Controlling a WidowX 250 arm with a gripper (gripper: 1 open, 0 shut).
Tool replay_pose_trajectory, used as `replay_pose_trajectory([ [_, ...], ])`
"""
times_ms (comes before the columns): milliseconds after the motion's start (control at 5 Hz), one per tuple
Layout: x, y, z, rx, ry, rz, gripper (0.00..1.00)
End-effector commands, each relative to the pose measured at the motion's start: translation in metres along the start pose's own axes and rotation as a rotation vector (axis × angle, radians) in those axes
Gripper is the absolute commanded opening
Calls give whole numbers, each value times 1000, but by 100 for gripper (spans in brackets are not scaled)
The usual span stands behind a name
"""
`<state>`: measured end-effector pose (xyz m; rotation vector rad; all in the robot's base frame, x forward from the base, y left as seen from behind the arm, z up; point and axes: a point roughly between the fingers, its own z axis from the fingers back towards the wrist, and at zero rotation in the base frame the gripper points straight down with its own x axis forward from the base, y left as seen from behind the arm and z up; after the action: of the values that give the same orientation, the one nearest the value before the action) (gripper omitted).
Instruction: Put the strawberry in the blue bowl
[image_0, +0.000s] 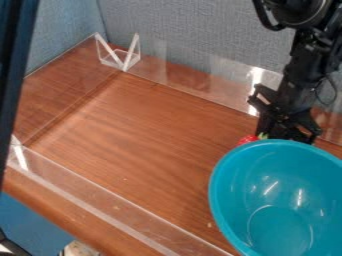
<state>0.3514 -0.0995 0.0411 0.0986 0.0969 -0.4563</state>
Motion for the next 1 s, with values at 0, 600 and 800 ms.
replay_pose_trajectory([
  [0,2,3,39,19,-120,-4,0],
  [600,-5,2,51,43,-147,-15,0],
  [800,-14,-7,63,59,-162,-28,0],
])
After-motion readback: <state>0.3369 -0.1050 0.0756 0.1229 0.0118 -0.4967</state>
